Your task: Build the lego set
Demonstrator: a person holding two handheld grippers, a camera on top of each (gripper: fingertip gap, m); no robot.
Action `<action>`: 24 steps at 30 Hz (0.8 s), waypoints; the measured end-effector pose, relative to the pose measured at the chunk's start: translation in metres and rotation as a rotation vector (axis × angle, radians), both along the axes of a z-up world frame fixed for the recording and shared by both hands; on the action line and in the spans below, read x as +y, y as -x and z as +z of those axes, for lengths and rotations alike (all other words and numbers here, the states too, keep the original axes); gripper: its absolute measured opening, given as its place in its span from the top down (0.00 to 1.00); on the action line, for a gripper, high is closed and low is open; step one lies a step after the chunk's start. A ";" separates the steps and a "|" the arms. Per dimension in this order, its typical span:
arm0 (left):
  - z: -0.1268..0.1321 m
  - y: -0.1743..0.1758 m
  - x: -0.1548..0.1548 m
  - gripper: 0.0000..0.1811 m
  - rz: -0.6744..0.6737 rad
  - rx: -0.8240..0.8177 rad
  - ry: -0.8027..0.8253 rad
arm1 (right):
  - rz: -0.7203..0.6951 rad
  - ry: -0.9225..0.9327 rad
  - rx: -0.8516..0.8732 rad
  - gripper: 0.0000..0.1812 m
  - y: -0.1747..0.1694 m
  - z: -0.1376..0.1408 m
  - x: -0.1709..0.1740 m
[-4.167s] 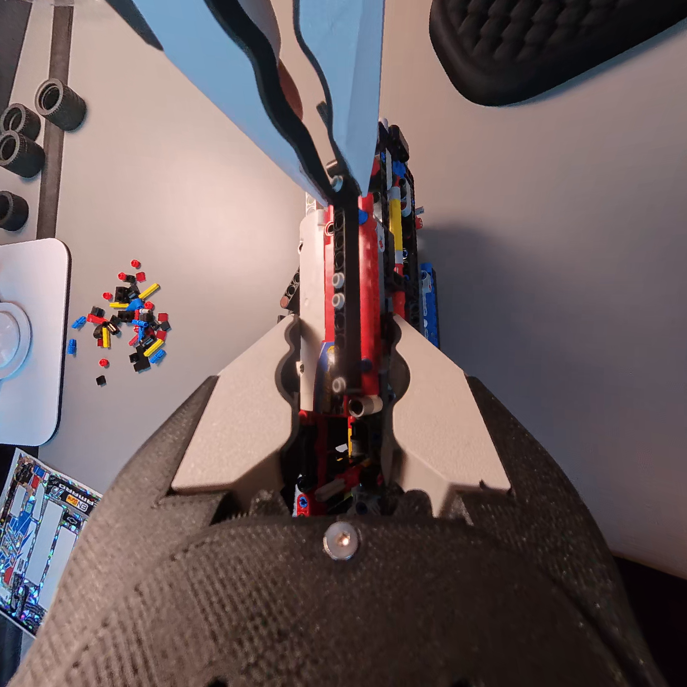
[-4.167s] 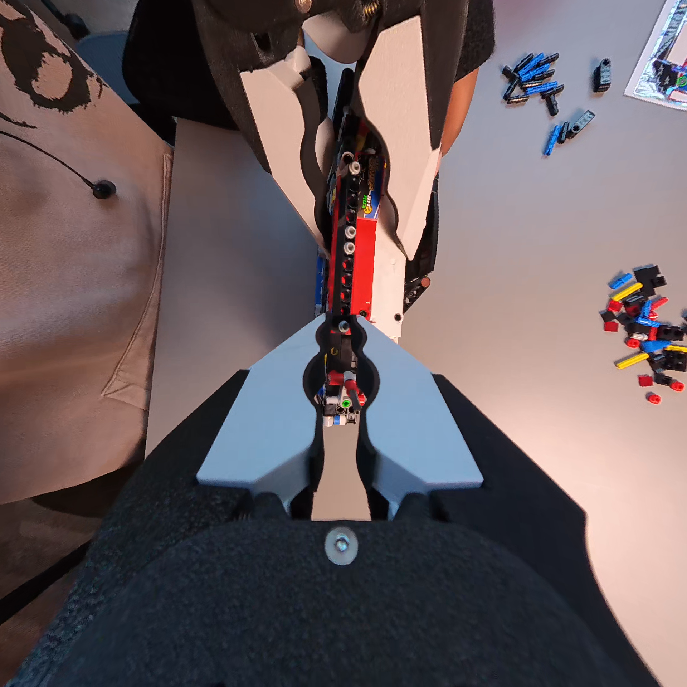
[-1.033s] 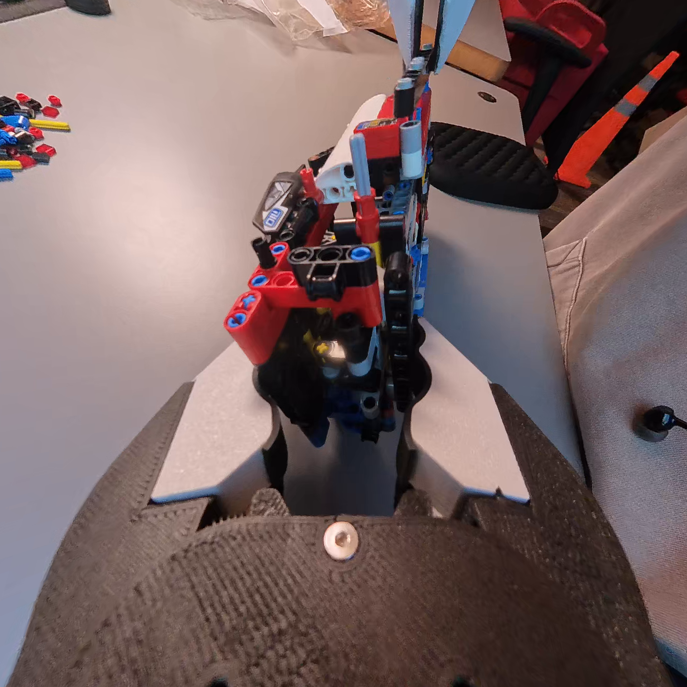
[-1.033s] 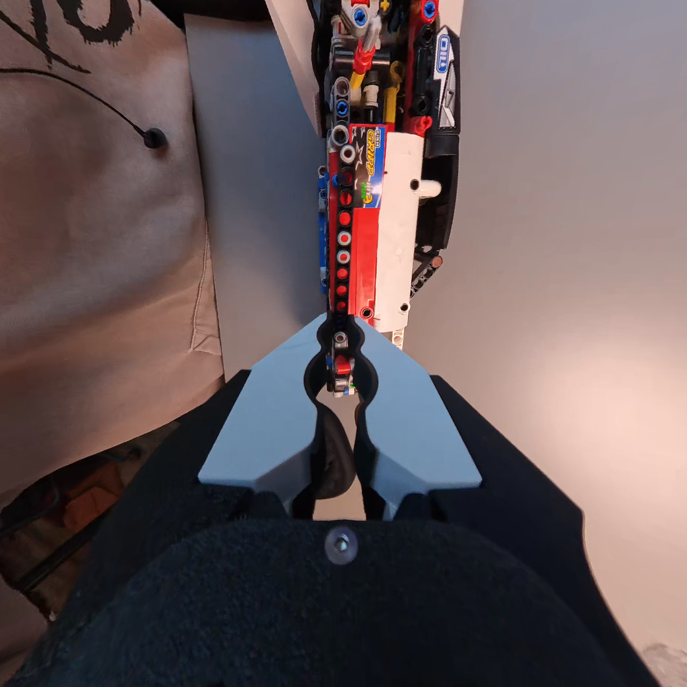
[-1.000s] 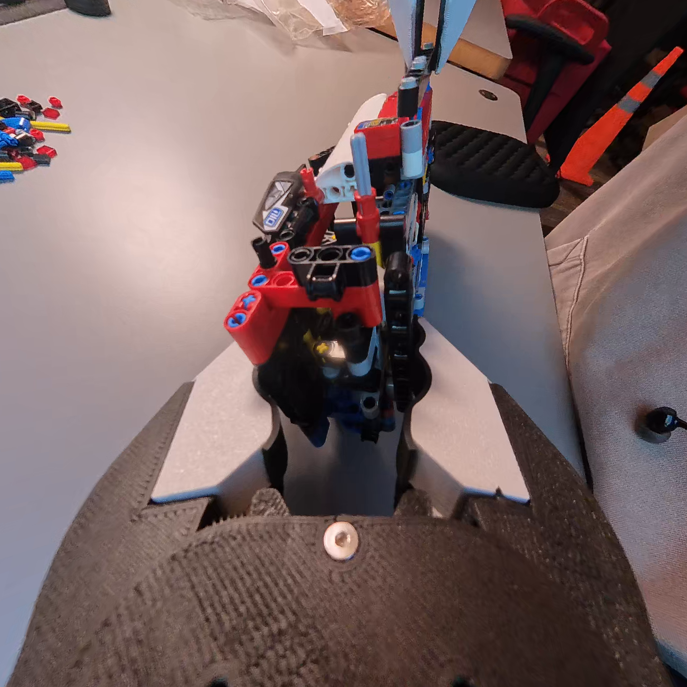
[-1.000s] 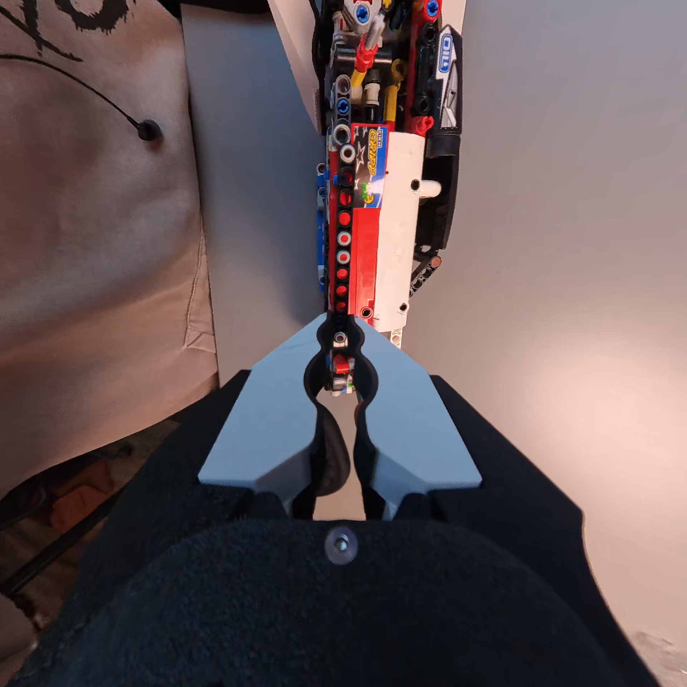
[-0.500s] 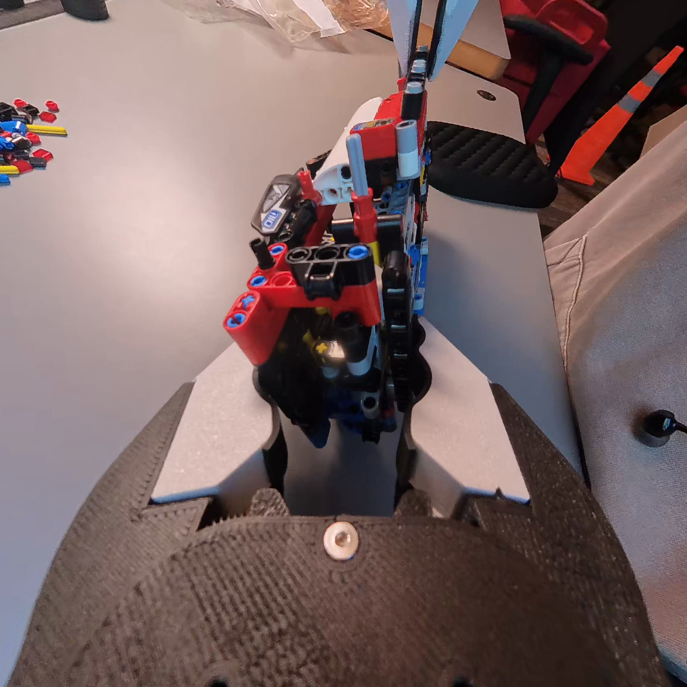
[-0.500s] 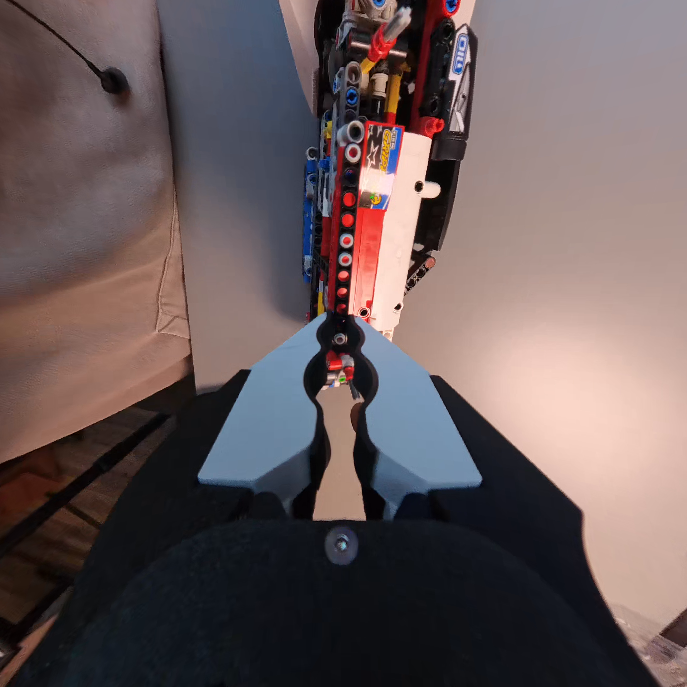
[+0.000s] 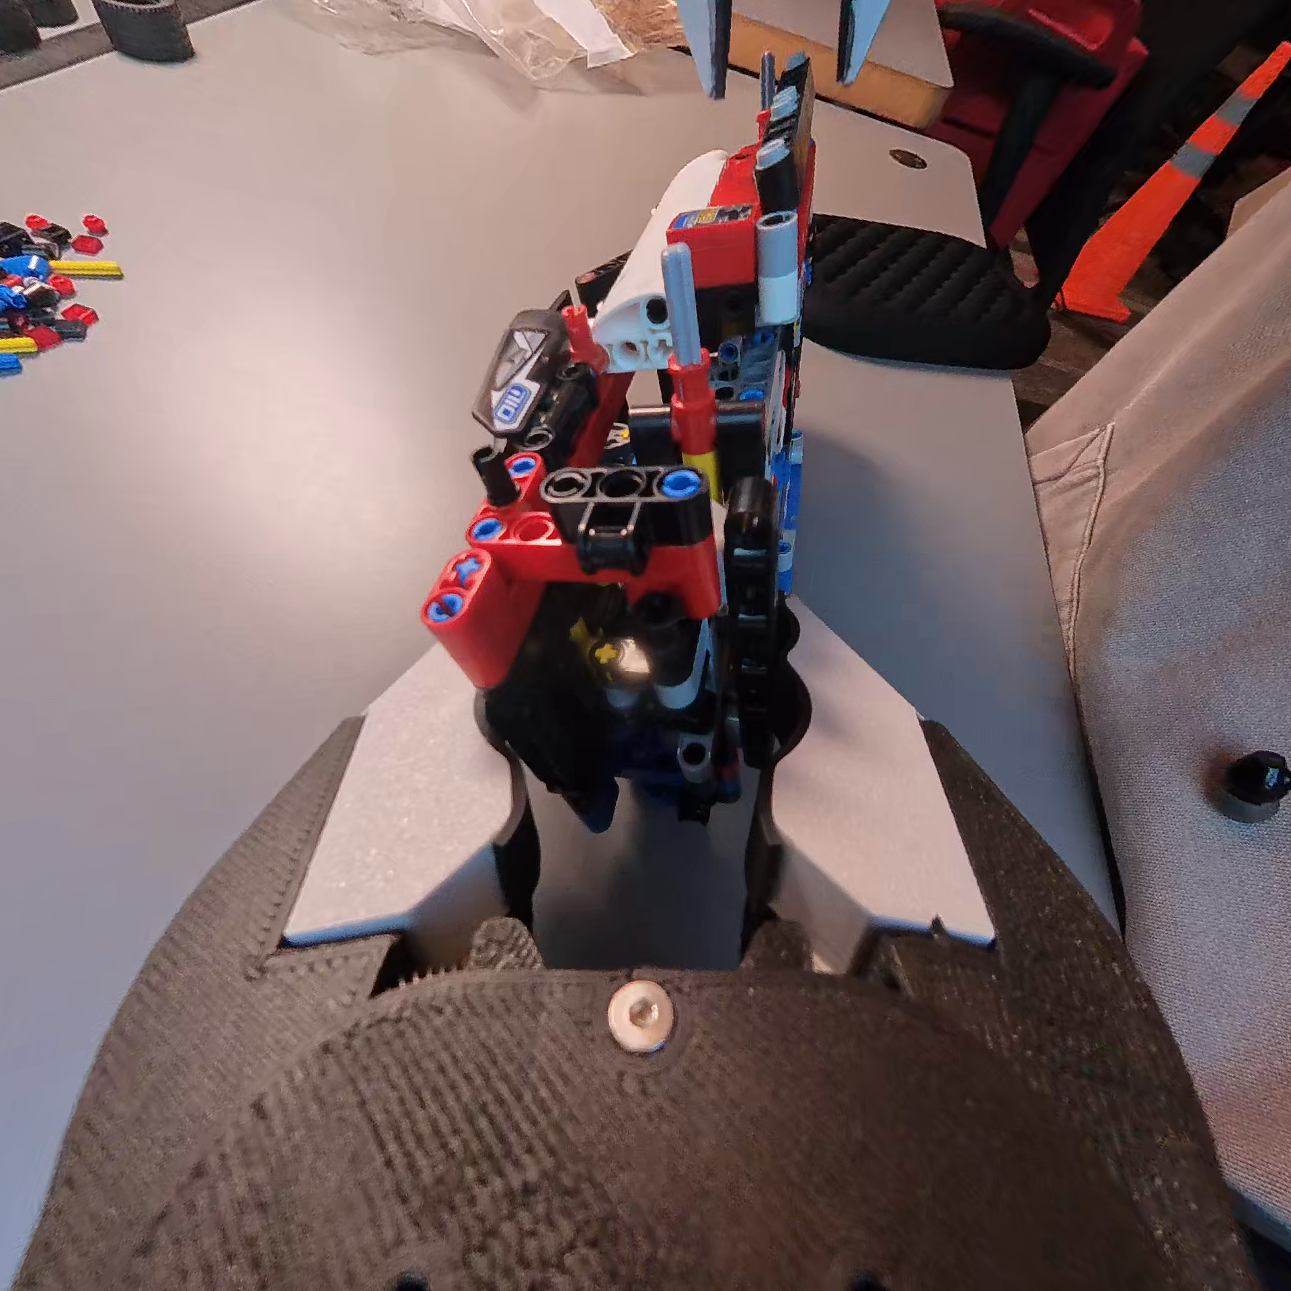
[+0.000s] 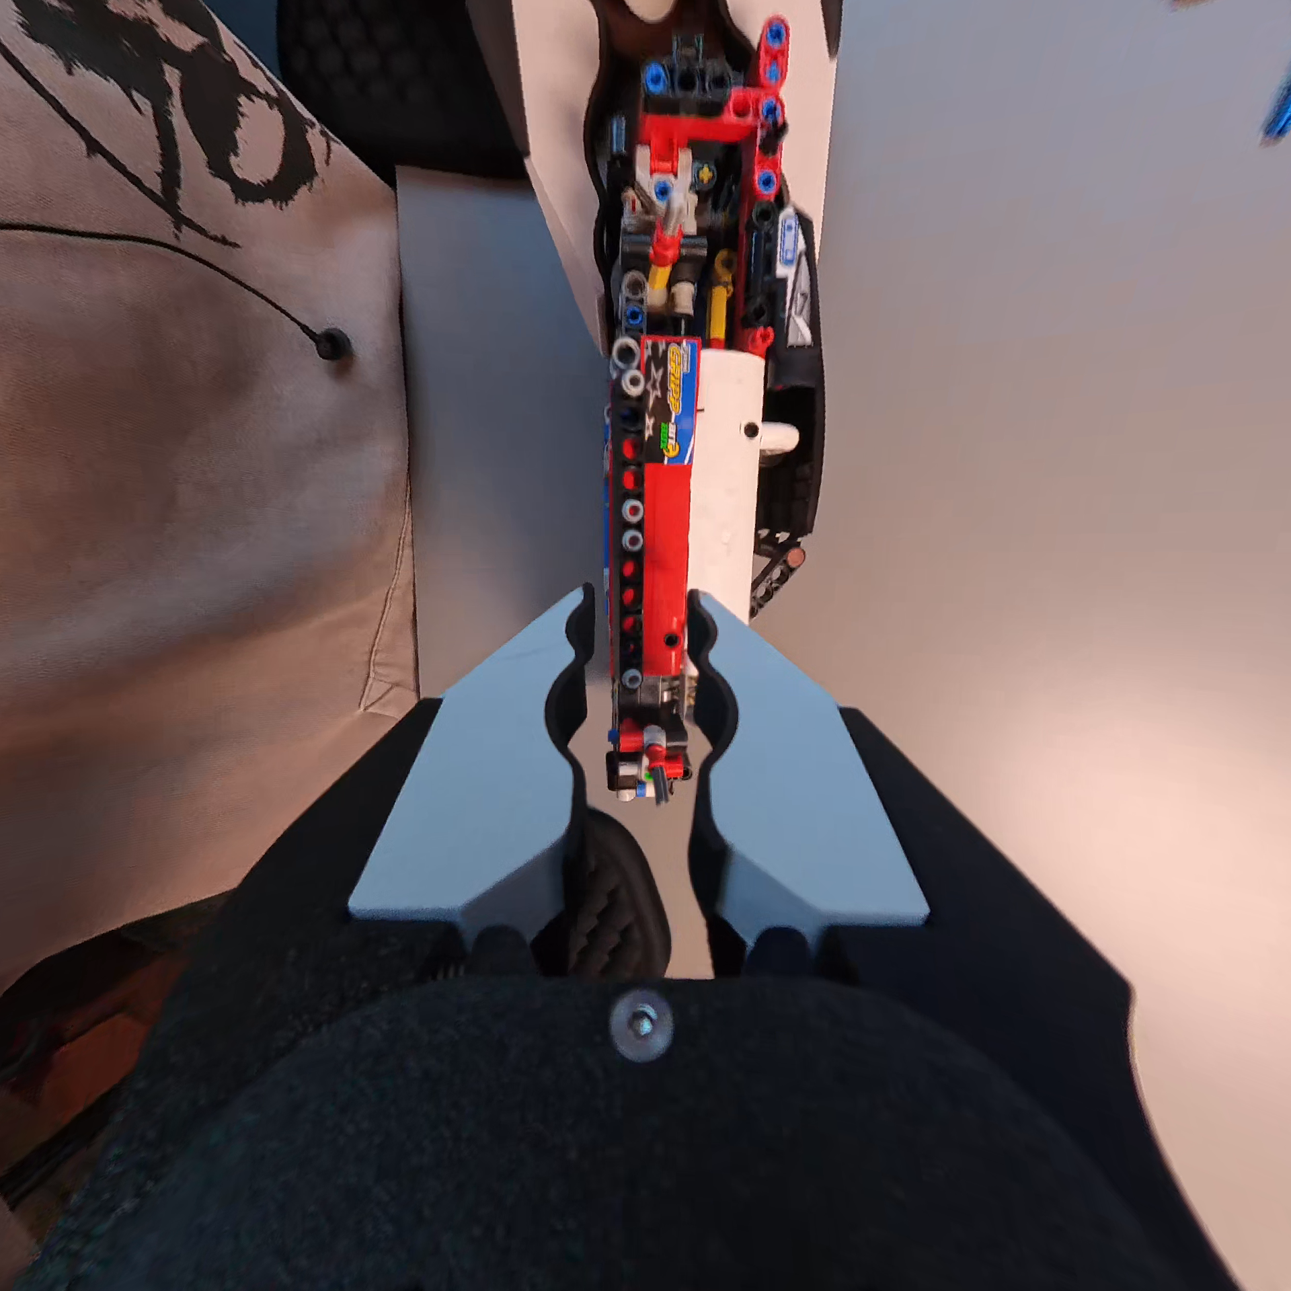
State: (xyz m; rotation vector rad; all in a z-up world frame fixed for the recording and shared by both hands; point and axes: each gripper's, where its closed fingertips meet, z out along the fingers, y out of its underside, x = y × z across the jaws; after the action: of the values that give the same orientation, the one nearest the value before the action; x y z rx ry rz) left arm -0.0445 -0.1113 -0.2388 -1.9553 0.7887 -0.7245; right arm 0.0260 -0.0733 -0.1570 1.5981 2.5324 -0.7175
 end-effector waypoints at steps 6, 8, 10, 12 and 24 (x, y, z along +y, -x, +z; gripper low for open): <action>0.000 0.000 0.000 0.61 0.000 0.001 -0.003 | 0.076 -0.057 0.125 0.92 0.027 0.005 -0.017; 0.000 0.000 0.000 0.61 0.000 0.002 -0.005 | 0.077 -0.043 0.115 0.94 0.031 0.001 -0.021; 0.000 0.000 0.000 0.61 0.001 0.003 -0.006 | 0.079 -0.043 0.097 0.97 0.033 -0.001 -0.022; 0.000 0.000 0.000 0.61 0.002 0.005 -0.006 | 0.078 -0.051 0.081 0.97 0.033 -0.002 -0.023; -0.002 0.000 0.000 0.61 0.010 0.023 -0.001 | 0.042 -0.217 0.083 0.98 0.031 -0.002 -0.028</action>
State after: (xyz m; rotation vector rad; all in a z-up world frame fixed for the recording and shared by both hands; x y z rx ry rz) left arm -0.0447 -0.1112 -0.2404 -1.9686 0.7928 -0.6971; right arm -0.0048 -0.1012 -0.1591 1.6000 2.7795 -0.5310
